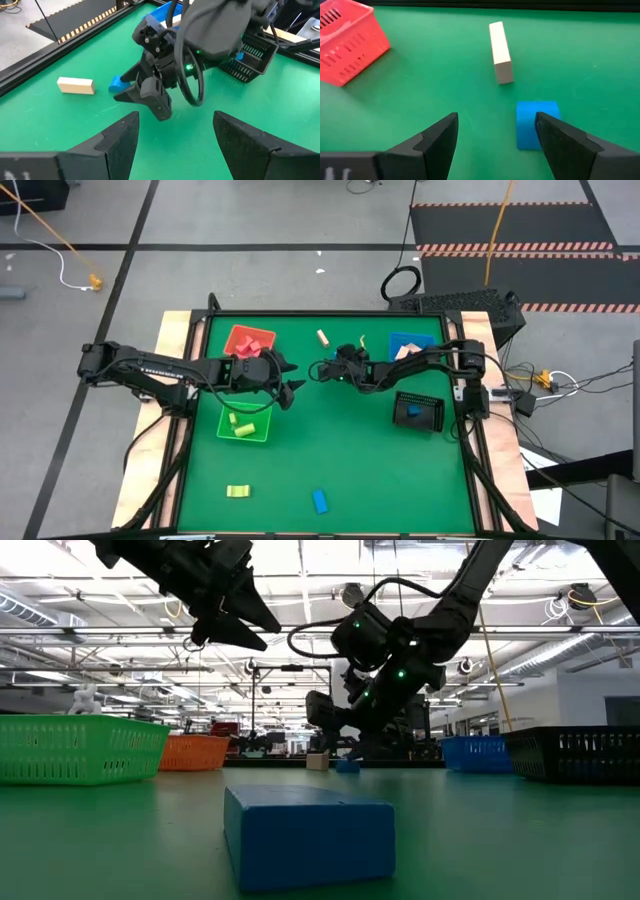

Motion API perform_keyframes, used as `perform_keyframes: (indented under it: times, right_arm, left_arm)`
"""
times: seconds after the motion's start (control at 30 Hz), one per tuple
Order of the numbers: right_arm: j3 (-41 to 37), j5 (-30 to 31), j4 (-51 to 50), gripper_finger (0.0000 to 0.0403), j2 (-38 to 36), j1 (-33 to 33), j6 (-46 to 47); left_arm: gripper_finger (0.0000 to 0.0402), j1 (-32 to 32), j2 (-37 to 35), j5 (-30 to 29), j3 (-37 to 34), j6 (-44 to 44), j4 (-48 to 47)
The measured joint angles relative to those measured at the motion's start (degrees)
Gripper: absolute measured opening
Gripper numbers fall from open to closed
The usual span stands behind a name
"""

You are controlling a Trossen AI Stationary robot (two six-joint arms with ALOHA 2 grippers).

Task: Sort & place blocks by color
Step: Put the top blue block into the black basket

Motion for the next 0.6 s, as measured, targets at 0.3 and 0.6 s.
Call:
perform_keyframes:
  times: [0.3, 0.6]
  right_arm:
    - [0.0, 3.1, -1.6, 0.0258, -1.9, 0.2, -3.6]
    - [0.0, 3.3, -4.0, 0.0258, -0.7, -0.4, -2.8]
  left_arm:
    - [0.0255, 0.0, 0.0, 0.0, 0.0, 1.6, -1.3]
    - [0.0255, 0.1, 0.0, 0.0, 0.0, 2.8, -1.4]
